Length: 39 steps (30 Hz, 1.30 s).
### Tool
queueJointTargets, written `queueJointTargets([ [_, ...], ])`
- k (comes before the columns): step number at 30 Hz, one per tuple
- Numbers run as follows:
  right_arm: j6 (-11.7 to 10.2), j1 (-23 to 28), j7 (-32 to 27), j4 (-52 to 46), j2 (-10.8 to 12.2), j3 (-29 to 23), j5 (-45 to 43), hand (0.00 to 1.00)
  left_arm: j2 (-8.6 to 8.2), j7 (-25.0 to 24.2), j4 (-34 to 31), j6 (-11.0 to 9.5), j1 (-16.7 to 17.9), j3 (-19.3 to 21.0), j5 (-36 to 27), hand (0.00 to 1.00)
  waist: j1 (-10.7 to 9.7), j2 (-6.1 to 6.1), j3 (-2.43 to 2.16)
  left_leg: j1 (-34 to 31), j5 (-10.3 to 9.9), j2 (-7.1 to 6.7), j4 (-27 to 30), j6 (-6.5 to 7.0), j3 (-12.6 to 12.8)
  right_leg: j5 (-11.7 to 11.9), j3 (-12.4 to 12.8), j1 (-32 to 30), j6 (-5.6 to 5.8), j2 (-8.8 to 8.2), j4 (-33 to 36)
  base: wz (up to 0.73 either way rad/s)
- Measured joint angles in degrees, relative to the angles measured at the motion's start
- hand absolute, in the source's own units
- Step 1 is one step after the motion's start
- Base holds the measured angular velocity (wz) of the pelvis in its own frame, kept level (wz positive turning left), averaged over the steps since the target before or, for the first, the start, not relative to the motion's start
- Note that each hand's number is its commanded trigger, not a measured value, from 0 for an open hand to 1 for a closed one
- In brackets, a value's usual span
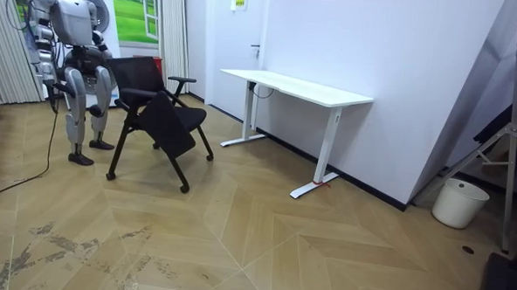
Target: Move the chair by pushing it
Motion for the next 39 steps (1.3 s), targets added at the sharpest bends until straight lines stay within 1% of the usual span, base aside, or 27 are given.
queueJointTargets([
  [1,-0.01,-0.04,0.01,0.00,-0.19,-0.06,0.02,0.00,0.27,0.62,0.00,-0.05,-0.43,0.61,-0.74,0.00,0.11,0.16,0.00,-0.01,0.00,0.00,0.00,0.00,0.00,0.00,0.03,0.00,0.00,0.00,0.00,0.00],
  [2,0.00,-0.07,0.02,-0.27,-0.50,-0.95,-0.03,0.00,0.91,1.74,-0.39,-0.19,-1.18,2.63,-2.96,0.00,0.19,0.44,-0.02,-0.04,0.00,0.00,0.03,0.00,-0.01,0.00,0.06,0.00,0.00,0.02,-0.04,0.00],
  [3,0.00,-0.08,0.01,-0.46,-0.67,-1.48,-0.09,0.00,1.23,2.39,-0.91,-0.20,-1.50,3.74,-4.21,0.00,0.21,0.56,-0.03,-0.05,0.00,0.00,0.03,0.00,-0.01,0.00,0.05,-0.01,0.00,0.02,-0.05,0.00],
  [4,-0.01,0.00,-0.01,-1.00,-1.08,-2.44,-0.68,0.00,1.94,3.75,-2.27,-0.32,-1.85,5.10,-5.59,0.00,0.24,0.88,-0.08,-0.05,0.00,0.00,0.03,0.00,0.10,0.00,0.05,-0.02,0.00,0.03,-0.06,0.00],
  [5,-0.04,0.14,-0.07,-1.98,-1.42,-2.92,-1.99,0.00,2.74,5.14,-4.15,-0.47,-2.00,6.00,-5.63,0.00,0.22,1.10,-0.09,-0.13,0.00,0.00,0.04,0.00,0.10,0.00,0.03,-0.08,0.00,0.02,-0.06,0.00],
  [6,-0.15,0.08,-0.14,-2.65,-1.60,-3.26,-2.71,0.00,3.79,6.54,-5.54,-1.19,-2.19,6.03,-5.63,0.00,0.22,1.15,-0.12,-0.28,0.00,-0.01,0.06,0.00,0.10,0.00,0.02,-0.21,0.00,0.02,-0.07,0.00],
  [9,-0.15,-0.06,0.01,-2.80,-2.25,-3.21,-2.03,0.00,5.65,9.10,-7.81,-2.36,-2.97,5.56,-6.54,0.00,0.25,1.55,-0.27,-0.49,0.00,-0.03,0.08,0.00,-0.04,0.00,-0.23,-0.30,0.00,-0.02,-0.13,0.01],
  [11,-0.17,-0.01,-0.01,-2.90,-2.49,-3.18,-1.74,0.00,5.78,10.42,-10.13,-2.30,-3.05,5.50,-7.71,0.00,0.14,1.85,-0.44,-0.49,0.00,-0.02,0.06,0.00,-0.11,0.00,-0.26,-0.29,0.00,-0.01,-0.16,0.00],
  [13,-0.21,0.00,-0.02,-2.92,-2.50,-3.23,-1.87,0.00,5.78,11.45,-12.00,-2.30,-3.58,5.42,-7.82,0.00,0.10,2.10,-0.44,-0.48,0.01,-0.02,0.08,0.01,-0.14,0.00,-0.30,-0.29,0.00,-0.03,-0.17,0.00],
  [14,-0.30,0.01,0.00,-2.93,-2.43,-3.22,-2.04,0.00,5.78,12.13,-13.05,-2.30,-4.38,5.41,-7.81,0.00,0.06,2.30,-0.44,-0.54,0.01,-0.02,0.11,0.01,-0.17,0.00,-0.52,-0.28,0.00,-0.09,-0.18,0.00],
  [16,-0.62,0.12,0.01,-2.85,-2.40,-3.42,-2.54,0.00,5.79,12.70,-14.98,-2.37,-4.99,5.41,-7.34,0.00,-0.33,2.55,-0.53,-0.50,0.01,-0.03,0.12,0.02,-0.25,0.00,-0.63,-0.20,0.00,-0.11,-0.19,0.00],
  [17,-0.88,-0.02,-0.01,-2.79,-2.37,-4.22,-3.33,0.00,5.85,13.45,-16.18,-2.47,-5.12,5.39,-5.59,0.00,-0.71,2.49,-0.61,-0.49,0.02,-0.04,0.12,0.02,-0.25,0.00,-0.60,-0.22,0.00,-0.11,-0.17,0.00],
  [18,-1.15,-0.06,-0.02,-2.79,-2.35,-4.67,-3.97,0.00,5.95,13.75,-16.41,-2.65,-5.32,5.39,-4.35,0.00,-0.76,2.53,-0.60,-0.52,0.02,-0.05,0.13,0.02,-0.24,0.00,-0.59,-0.26,0.00,-0.11,-0.17,0.00],
  [19,-1.62,-0.39,-0.09,-2.79,-2.36,-5.13,-5.13,0.00,6.31,14.38,-16.41,-3.16,-5.85,5.29,-2.39,0.00,-1.34,2.59,-0.58,-0.61,0.03,-0.06,0.20,0.02,-0.38,-0.01,-0.64,-0.26,0.01,-0.12,-0.17,0.03],
  [21,-1.87,-0.38,-0.25,-2.53,-2.35,-5.36,-6.63,0.00,7.39,15.11,-17.16,-3.45,-6.21,3.18,1.84,0.00,-2.01,2.46,-0.61,-0.85,0.03,-0.06,0.59,0.01,-1.02,-0.04,-0.95,-0.24,0.01,-0.18,-0.11,0.07],
  [24,-1.87,-0.33,-0.24,-2.51,-2.34,-5.31,-6.63,0.00,7.70,14.96,-20.33,-3.65,-6.32,1.38,6.80,0.00,-2.01,2.12,-0.53,-0.97,0.03,-0.10,0.74,0.01,-1.26,-0.07,-0.94,-0.25,-0.01,-0.21,-0.11,0.02],
  [25,-1.88,-0.28,-0.17,-2.51,-2.34,-5.26,-6.56,0.00,7.71,14.90,-21.01,-3.64,-6.33,1.23,7.73,0.00,-2.00,2.23,-0.47,-0.96,0.03,-0.10,0.77,0.01,-1.24,-0.08,-0.94,-0.22,-0.01,-0.20,-0.14,0.00],
  [26,-1.91,-0.18,-0.06,-2.52,-2.43,-5.26,-6.52,0.00,7.72,14.72,-22.40,-3.64,-6.33,0.79,10.04,0.00,-1.87,2.19,-0.49,-0.95,0.03,-0.10,0.78,0.01,-1.07,-0.08,-0.92,-0.18,-0.01,-0.20,-0.18,0.00],
  [27,-1.92,-0.22,-0.01,-2.52,-2.44,-5.26,-6.67,0.00,7.75,14.58,-23.40,-3.65,-6.40,0.73,13.07,0.00,-1.65,2.30,-0.42,-0.94,0.03,-0.09,0.77,0.01,-0.76,-0.07,-0.74,-0.20,-0.02,-0.16,-0.20,-0.04],
  [29,-2.30,-0.38,0.09,-2.29,-2.45,-5.26,-6.72,0.00,7.83,14.56,-24.66,-3.68,-6.44,0.62,16.73,0.00,-1.74,2.37,-0.40,-0.94,0.02,-0.10,0.72,0.01,-0.72,-0.07,-0.67,-0.18,-0.02,-0.15,-0.24,-0.02],
  [30,-2.48,-0.45,0.15,-2.10,-2.45,-5.26,-6.70,0.00,7.92,14.54,-25.09,-3.69,-6.44,0.44,17.46,0.00,-1.72,2.46,-0.40,-0.94,0.02,-0.10,0.71,0.01,-0.73,-0.07,-0.67,-0.18,-0.02,-0.15,-0.24,0.00],
  [32,-2.47,-0.41,0.60,-1.83,-2.64,-4.72,-6.68,0.00,8.11,14.42,-28.05,-3.69,-6.44,-0.68,19.63,0.00,-1.59,2.70,-0.30,-0.94,0.02,-0.09,0.62,0.01,-0.81,-0.07,-0.71,-0.19,-0.02,-0.12,-0.23,0.00],
  [34,-2.52,-0.63,0.90,-1.77,-2.90,-4.20,-7.29,0.00,8.60,13.83,-30.22,-3.69,-6.43,-1.57,23.27,0.00,-1.53,2.94,-0.21,-0.98,0.02,-0.09,0.60,0.01,-0.83,-0.07,-0.70,-0.27,-0.02,-0.11,-0.16,0.00],
  [35,-2.58,-0.76,1.37,-1.74,-3.07,-4.22,-8.30,0.00,9.13,13.14,-31.56,-3.69,-6.43,-2.07,27.35,0.00,-1.54,3.02,-0.21,-1.08,0.02,-0.09,0.59,0.01,-0.84,-0.07,-0.72,-0.38,-0.02,-0.11,-0.17,0.00],
  [36,-2.59,-0.79,1.90,-1.76,-3.17,-4.38,-8.85,0.00,10.02,12.28,-32.66,-3.68,-6.44,-2.91,31.34,0.00,-1.72,3.17,-0.15,-1.22,0.02,-0.09,0.57,0.01,-0.90,-0.07,-0.88,-0.43,-0.02,-0.13,-0.27,0.04],
  [37,-2.58,-0.62,2.24,-1.83,-3.18,-4.49,-9.07,0.00,10.49,11.78,-33.26,-3.64,-6.43,-3.13,33.46,0.00,-1.89,3.26,-0.21,-1.37,0.02,-0.09,0.59,0.01,-1.05,-0.07,-1.00,-0.44,-0.02,-0.13,-0.35,0.08],
  [39,-2.59,-0.43,3.23,-2.25,-3.32,-4.54,-9.95,0.00,11.88,10.47,-35.98,-3.61,-6.44,-3.64,40.76,0.00,-2.31,3.78,-0.37,-1.62,0.02,-0.09,0.60,0.01,-1.23,-0.05,-1.24,-0.37,-0.03,-0.13,-0.81,0.05],
])
